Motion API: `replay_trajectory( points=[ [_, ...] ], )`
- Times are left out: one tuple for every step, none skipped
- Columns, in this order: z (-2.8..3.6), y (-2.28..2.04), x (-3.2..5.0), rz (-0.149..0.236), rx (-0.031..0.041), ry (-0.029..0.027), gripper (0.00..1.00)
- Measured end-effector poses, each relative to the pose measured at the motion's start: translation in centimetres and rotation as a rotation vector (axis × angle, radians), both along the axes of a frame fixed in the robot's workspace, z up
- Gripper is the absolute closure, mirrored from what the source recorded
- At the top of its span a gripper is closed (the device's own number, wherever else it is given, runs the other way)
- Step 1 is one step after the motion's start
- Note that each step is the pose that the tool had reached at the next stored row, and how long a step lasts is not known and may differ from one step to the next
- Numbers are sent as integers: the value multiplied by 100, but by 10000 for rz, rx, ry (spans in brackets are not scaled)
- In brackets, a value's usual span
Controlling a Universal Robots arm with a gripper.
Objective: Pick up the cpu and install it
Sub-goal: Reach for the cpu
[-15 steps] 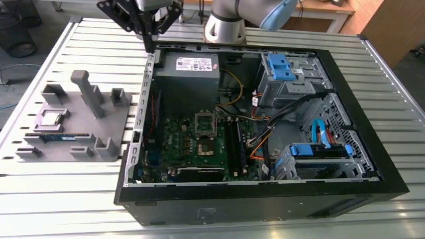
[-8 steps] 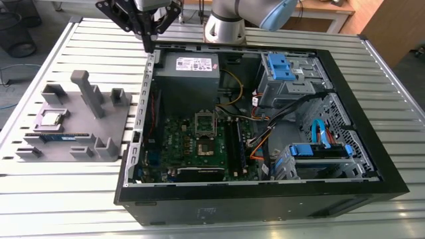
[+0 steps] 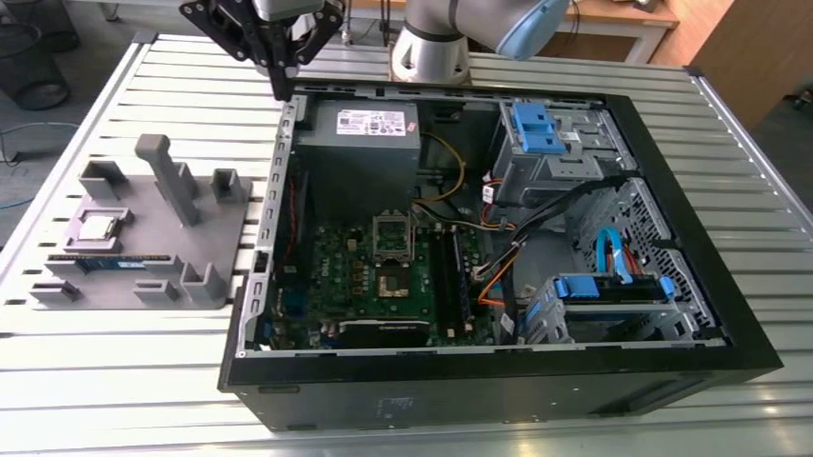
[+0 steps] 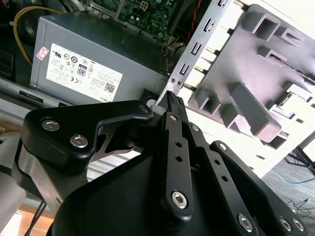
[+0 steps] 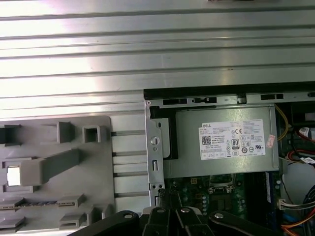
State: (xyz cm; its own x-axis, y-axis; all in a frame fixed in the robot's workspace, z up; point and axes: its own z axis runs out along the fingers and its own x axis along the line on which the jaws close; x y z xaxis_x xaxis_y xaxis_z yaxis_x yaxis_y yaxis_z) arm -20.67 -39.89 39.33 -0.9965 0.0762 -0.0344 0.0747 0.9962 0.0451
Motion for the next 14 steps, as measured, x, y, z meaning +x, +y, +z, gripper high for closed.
replay_trajectory(
  points=[
    [0,0,-3,0,0,0,89],
    [0,0,-7,0,0,0,89],
    [0,0,-10,0,-1,0,89],
    [0,0,-14,0,-1,1,89],
    [0,0,-17,0,-1,0,89],
    [0,0,-22,0,-1,1,89],
    [0,0,-26,0,0,0,89],
    [0,0,-32,0,0,0,89],
    [0,0,-39,0,-1,0,89],
    [0,0,-47,0,0,-1,89],
    [0,0,-56,1,-1,-2,89],
    [0,0,-68,1,0,-4,89],
    [0,0,-82,0,0,-6,89],
    [0,0,-95,1,0,-8,89]
  ],
)
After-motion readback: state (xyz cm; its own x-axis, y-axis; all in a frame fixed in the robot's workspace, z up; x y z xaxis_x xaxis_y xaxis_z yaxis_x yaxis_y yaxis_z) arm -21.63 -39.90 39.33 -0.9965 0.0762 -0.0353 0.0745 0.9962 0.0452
